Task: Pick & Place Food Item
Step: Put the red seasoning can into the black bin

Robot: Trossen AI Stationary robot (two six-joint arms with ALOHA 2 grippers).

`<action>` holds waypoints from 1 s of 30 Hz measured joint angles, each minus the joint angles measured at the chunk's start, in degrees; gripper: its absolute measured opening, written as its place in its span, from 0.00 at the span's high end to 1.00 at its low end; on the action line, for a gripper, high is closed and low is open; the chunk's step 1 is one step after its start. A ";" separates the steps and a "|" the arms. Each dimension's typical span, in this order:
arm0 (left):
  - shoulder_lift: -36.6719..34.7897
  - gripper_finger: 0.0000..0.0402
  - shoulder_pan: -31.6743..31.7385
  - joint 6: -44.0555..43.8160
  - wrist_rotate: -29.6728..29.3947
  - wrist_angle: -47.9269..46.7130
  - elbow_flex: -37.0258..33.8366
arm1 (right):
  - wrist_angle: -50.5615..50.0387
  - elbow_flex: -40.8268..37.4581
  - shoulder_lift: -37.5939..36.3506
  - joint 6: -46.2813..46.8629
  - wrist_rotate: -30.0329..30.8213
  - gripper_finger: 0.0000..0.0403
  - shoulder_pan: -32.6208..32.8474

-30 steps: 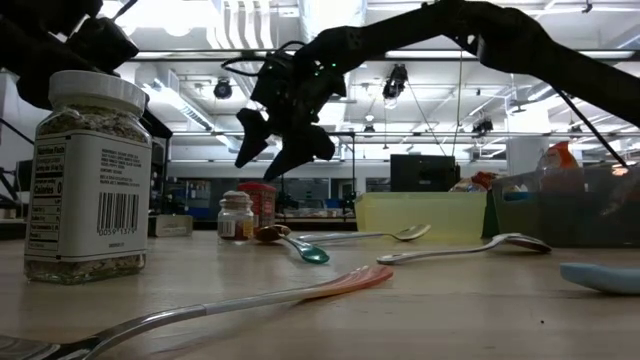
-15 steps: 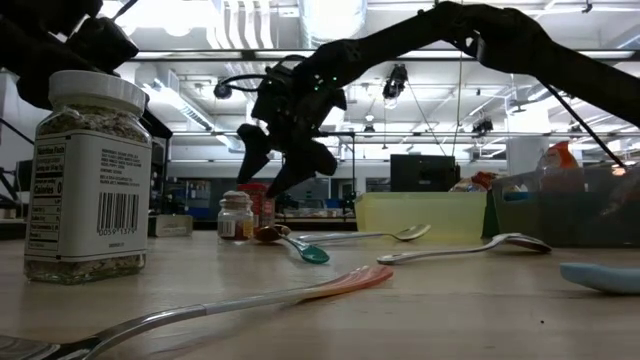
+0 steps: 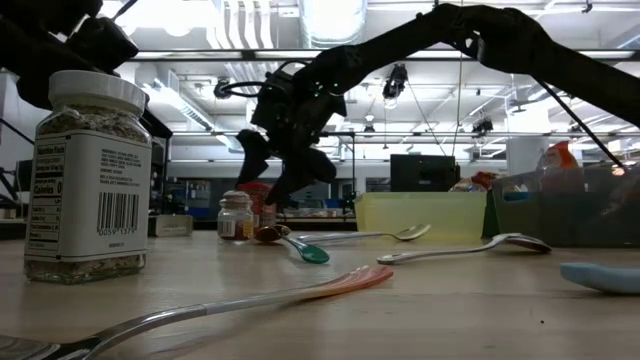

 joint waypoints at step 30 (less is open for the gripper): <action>0.00 0.15 0.01 0.00 0.00 0.01 0.00 | -5.50 -0.20 -0.21 7.52 1.66 0.14 0.49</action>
